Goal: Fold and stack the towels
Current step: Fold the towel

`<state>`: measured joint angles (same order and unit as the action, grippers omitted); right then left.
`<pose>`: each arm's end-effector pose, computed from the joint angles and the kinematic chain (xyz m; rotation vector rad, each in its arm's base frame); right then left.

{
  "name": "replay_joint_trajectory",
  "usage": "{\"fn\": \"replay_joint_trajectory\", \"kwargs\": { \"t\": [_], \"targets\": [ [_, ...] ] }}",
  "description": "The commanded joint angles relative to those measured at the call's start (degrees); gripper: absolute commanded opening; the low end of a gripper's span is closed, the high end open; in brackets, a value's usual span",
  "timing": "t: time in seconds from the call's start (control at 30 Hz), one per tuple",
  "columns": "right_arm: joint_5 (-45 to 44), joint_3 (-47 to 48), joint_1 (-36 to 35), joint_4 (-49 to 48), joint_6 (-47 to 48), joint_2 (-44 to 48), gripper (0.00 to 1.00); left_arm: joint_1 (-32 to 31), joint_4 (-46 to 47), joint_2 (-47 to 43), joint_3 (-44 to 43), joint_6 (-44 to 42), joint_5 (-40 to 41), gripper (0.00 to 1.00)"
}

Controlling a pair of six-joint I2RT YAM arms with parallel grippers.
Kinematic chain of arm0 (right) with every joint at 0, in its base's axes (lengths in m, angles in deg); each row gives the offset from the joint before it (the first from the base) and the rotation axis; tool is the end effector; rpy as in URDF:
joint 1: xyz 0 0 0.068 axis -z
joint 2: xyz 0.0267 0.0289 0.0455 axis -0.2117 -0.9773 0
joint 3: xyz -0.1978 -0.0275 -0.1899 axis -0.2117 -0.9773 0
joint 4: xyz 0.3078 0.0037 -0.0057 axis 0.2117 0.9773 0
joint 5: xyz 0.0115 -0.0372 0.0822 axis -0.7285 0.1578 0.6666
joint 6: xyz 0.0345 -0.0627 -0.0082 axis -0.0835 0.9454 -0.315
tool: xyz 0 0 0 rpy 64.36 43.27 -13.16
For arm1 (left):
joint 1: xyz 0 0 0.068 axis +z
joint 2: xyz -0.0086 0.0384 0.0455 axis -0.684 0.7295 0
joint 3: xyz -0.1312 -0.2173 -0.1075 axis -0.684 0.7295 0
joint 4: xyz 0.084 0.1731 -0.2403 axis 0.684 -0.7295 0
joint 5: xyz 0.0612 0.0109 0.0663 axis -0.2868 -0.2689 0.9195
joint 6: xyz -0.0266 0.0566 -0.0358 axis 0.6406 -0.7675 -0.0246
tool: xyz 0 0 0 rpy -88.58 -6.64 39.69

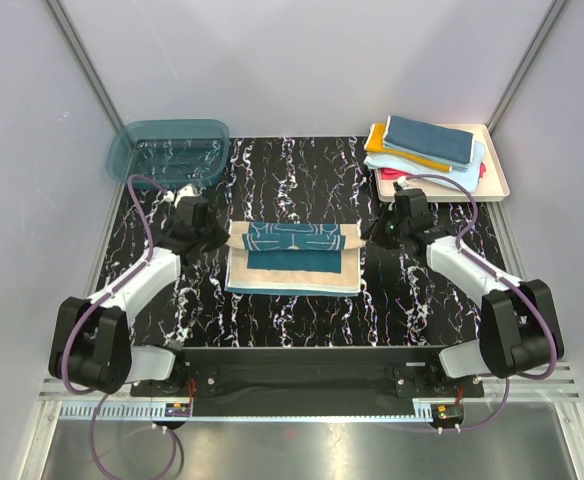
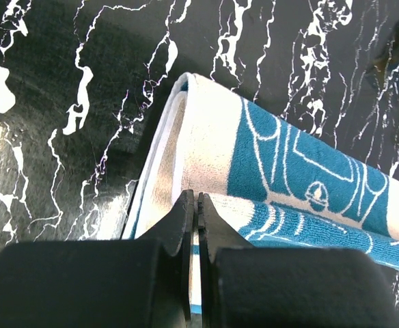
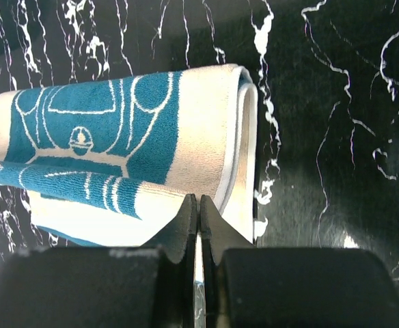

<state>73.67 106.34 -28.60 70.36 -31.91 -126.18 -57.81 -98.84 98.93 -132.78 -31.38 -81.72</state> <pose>0.3395 0.1092 0.1808 0.2072 2.3576 0.5818 0.3245 -0.0797 0.1831 -0.5961 2.2564 -0.4120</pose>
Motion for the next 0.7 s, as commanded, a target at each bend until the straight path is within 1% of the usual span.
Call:
{"fn": "replay_joint_trajectory", "kwargs": {
  "t": [0.0, 0.4, 0.67],
  "targets": [
    [-0.67, -1.42, -0.14, 1.27, 0.31, 3.03, 0.0, 0.24, 0.13, -3.1, 1.38, -0.67, 1.73, 0.0],
    [0.74, -6.52, -0.58, 0.13, -1.09, 5.14, 0.0, 0.15, 0.39, -7.23, 6.74, -0.75, 0.76, 0.0],
    [1.09, -8.19, -0.84, -0.66, -1.44, 4.97, 0.0, 0.15, 1.53, -7.24, 9.38, -0.49, 0.32, 0.0]
  ]
}}
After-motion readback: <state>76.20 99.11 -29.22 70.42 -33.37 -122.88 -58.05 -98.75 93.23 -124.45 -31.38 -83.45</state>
